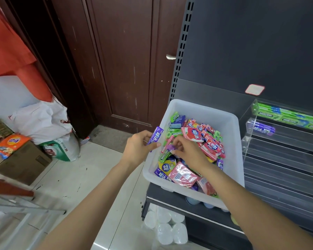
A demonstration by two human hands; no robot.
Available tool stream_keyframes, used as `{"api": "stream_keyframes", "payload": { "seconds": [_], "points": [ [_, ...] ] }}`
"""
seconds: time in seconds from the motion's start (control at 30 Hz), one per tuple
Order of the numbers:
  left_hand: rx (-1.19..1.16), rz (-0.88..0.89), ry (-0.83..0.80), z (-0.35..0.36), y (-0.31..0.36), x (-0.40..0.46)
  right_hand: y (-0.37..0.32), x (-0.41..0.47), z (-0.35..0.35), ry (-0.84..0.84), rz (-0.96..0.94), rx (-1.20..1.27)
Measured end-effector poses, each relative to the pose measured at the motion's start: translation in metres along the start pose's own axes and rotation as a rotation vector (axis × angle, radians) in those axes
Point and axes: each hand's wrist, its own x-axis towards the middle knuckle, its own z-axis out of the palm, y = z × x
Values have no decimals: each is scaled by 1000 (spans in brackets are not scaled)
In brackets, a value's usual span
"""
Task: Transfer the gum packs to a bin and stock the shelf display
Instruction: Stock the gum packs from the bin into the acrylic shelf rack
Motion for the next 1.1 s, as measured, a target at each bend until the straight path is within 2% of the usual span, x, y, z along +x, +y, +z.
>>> {"api": "stream_keyframes", "payload": {
  "seconds": [0.13, 0.23, 0.43, 0.6, 0.7, 0.9, 1.1],
  "points": [
    [-48, 77, -33, 10, 28, 9, 1, -12, -41, 276, 64, 321],
    [-57, 163, -57, 26, 60, 20, 13, -26, -80, 388, 107, 579],
    [-78, 318, -122, 81, 132, 48, 53, -65, -157, 595, 125, 801],
    [-90, 370, -148, 132, 179, 60, 100, -87, -207, 759, 145, 756],
    [-60, 381, -170, 156, 195, 65, 129, -89, -227, 794, 167, 653],
    [49, 357, -128, 181, 210, 76, 164, -72, -238, 741, 228, 371],
    [31, 310, -84, 185, 212, 80, 177, -50, -231, 553, 230, 90]
  ]
}}
